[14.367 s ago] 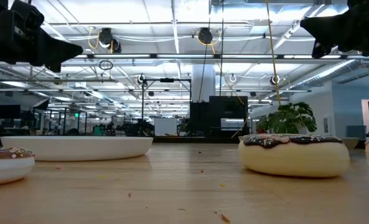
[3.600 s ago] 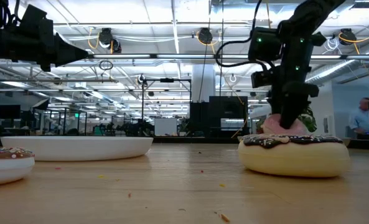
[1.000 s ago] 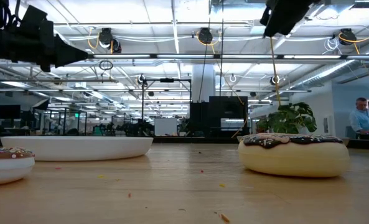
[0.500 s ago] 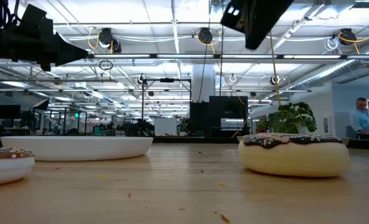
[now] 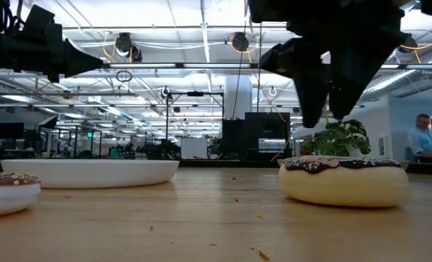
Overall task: Pick & Place donuts
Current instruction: Put the big black donut on the gray plate
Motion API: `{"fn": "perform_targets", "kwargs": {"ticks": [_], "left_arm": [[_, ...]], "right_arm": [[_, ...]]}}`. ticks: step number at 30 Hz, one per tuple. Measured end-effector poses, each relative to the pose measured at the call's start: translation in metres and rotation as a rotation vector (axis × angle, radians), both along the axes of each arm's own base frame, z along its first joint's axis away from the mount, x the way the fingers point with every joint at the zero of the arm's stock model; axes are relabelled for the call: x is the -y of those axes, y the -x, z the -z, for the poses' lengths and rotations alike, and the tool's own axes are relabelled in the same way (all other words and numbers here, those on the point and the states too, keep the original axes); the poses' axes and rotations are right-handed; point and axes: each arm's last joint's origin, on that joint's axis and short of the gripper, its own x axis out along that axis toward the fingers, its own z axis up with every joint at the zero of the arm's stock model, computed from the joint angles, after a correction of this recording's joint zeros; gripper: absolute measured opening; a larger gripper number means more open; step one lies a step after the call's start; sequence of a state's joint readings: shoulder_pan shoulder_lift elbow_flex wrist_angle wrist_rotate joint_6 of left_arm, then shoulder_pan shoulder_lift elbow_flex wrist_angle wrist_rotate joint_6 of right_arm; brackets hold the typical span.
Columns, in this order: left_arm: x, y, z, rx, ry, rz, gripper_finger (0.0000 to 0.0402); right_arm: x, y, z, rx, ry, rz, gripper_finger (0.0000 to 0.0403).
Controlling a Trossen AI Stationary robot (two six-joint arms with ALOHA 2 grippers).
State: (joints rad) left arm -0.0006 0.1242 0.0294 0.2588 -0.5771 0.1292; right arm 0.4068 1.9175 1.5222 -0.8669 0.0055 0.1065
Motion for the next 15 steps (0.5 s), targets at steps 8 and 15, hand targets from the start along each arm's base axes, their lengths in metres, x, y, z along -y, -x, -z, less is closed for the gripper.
{"fn": "perform_targets", "kwargs": {"ticks": [8,15], "left_arm": [[0.0000,0.0000,0.0001,0.005,0.009,0.001,0.0017],[0.0000,-0.0001,0.0006,0.002,0.012,0.002,0.0017]], "right_arm": [[-0.0004,-0.0049,-0.0010,0.068,0.025,0.007,0.0258],[-0.0014,-0.0068,-0.0016,0.089,0.015,0.001,0.0272]]}}
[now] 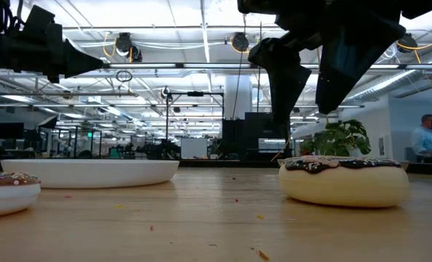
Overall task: Pick & Place donuts
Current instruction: Put the big black donut on the gray plate
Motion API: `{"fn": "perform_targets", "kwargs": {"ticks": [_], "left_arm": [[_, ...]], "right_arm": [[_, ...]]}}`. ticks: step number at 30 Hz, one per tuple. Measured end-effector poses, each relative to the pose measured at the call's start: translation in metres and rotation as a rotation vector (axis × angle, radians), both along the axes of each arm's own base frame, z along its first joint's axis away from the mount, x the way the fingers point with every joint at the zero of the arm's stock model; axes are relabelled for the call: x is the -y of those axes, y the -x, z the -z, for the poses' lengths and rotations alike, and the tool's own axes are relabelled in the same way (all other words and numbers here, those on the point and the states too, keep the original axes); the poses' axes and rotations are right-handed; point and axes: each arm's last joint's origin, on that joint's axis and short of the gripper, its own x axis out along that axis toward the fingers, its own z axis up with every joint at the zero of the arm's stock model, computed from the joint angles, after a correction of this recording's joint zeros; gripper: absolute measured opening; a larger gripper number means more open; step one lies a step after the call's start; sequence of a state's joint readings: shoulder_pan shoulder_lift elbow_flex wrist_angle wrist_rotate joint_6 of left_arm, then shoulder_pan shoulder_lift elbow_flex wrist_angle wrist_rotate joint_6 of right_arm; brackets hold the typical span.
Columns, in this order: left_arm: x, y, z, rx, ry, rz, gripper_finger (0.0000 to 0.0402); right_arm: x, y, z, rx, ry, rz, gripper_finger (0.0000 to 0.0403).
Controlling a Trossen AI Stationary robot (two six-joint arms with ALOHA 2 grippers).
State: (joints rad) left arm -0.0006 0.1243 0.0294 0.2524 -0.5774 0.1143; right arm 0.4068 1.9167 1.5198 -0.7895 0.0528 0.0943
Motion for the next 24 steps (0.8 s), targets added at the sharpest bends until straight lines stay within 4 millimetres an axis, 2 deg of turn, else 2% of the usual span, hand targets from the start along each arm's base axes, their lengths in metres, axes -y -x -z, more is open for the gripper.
{"fn": "perform_targets", "kwargs": {"ticks": [6,18,24], "left_arm": [[0.000,0.000,0.001,-0.005,0.010,0.001,0.0017],[0.000,0.000,0.001,-0.005,0.012,0.001,0.0017],[0.000,0.000,0.001,-0.006,0.012,0.001,0.0017]], "right_arm": [[0.000,0.001,0.005,-0.008,-0.024,0.072,0.0264],[0.001,0.005,0.030,0.007,-0.094,0.153,0.0263],[0.006,0.015,0.046,-0.043,-0.073,0.171,0.0263]]}}
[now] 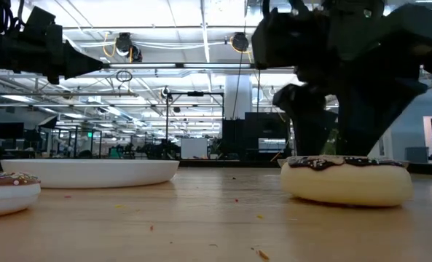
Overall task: Pick & Place donuts
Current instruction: Put the big black donut on the gray plate
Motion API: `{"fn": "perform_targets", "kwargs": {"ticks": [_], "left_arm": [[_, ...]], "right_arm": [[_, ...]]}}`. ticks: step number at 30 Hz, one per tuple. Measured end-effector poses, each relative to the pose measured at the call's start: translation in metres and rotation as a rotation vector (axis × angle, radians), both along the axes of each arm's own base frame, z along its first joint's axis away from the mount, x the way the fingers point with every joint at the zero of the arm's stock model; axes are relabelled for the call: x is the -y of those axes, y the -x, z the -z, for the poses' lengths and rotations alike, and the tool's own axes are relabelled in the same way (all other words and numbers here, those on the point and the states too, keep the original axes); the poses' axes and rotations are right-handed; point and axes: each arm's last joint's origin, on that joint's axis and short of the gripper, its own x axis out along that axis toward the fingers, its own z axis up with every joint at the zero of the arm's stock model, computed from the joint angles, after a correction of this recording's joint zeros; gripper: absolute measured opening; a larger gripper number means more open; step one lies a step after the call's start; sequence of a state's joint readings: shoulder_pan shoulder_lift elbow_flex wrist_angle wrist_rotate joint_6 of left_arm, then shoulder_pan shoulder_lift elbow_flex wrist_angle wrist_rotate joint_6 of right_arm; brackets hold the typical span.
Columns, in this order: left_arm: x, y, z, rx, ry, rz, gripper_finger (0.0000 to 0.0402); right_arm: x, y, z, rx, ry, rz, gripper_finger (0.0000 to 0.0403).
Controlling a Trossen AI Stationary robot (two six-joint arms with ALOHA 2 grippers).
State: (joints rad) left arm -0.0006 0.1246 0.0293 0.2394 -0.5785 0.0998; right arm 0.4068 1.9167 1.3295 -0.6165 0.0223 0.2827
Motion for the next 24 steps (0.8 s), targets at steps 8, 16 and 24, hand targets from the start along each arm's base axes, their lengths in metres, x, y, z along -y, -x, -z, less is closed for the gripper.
{"fn": "perform_targets", "kwargs": {"ticks": [8,16,24], "left_arm": [[0.000,0.000,0.000,0.000,0.000,0.000,0.0017],[0.000,0.000,0.000,0.000,0.000,0.000,0.0017],[0.000,0.000,0.000,0.001,0.001,0.000,0.0017]], "right_arm": [[0.004,-0.003,0.009,0.063,-0.022,0.007,0.0263],[0.011,0.007,0.024,0.028,-0.033,0.004,0.0263],[0.011,0.008,0.020,0.010,-0.029,-0.009,0.0180]]}}
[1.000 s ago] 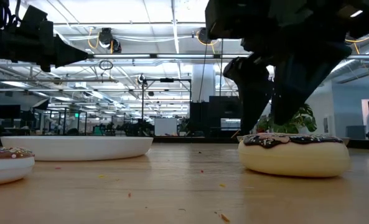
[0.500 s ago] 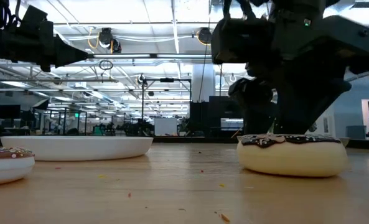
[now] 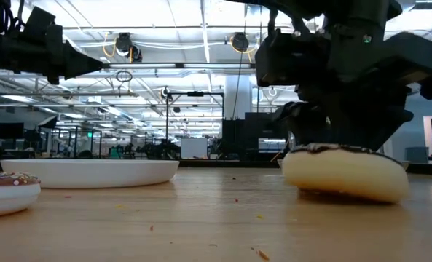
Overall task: Pick & Place donuts
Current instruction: Put the big black donut on the gray plate
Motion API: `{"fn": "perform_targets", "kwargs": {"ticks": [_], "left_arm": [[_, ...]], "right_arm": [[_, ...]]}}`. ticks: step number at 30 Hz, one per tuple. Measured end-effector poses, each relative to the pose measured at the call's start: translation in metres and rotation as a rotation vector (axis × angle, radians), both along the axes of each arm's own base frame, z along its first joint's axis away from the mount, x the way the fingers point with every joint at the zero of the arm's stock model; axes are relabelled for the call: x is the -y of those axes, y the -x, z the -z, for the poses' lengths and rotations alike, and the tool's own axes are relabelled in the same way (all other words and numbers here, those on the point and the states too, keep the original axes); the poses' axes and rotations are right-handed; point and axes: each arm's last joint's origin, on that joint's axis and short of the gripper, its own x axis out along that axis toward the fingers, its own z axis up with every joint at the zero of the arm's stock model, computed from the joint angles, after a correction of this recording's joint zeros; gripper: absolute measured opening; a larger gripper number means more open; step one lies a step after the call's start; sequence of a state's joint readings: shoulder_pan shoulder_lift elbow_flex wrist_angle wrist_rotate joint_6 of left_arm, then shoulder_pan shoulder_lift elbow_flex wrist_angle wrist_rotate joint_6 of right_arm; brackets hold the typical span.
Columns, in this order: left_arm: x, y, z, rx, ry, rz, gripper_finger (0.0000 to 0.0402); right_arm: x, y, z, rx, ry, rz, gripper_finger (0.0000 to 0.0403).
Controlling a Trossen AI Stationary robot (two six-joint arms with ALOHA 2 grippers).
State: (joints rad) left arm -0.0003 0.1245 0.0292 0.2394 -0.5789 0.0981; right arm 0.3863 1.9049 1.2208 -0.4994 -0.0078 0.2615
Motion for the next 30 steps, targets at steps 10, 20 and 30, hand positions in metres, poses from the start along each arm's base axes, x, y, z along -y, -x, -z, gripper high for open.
{"fn": "perform_targets", "kwargs": {"ticks": [10,20,30], "left_arm": [[0.000,0.000,0.000,-0.001,0.002,0.000,0.0017],[0.000,0.000,0.000,-0.002,0.002,0.001,0.0017],[0.000,0.000,0.000,-0.004,-0.001,0.000,0.0017]], "right_arm": [[-0.001,-0.008,-0.042,-0.120,0.005,-0.002,0.0012],[-0.005,-0.003,-0.106,-0.051,-0.179,-0.004,0.0048],[0.021,0.049,-0.177,0.045,-0.139,0.159,0.0023]]}}
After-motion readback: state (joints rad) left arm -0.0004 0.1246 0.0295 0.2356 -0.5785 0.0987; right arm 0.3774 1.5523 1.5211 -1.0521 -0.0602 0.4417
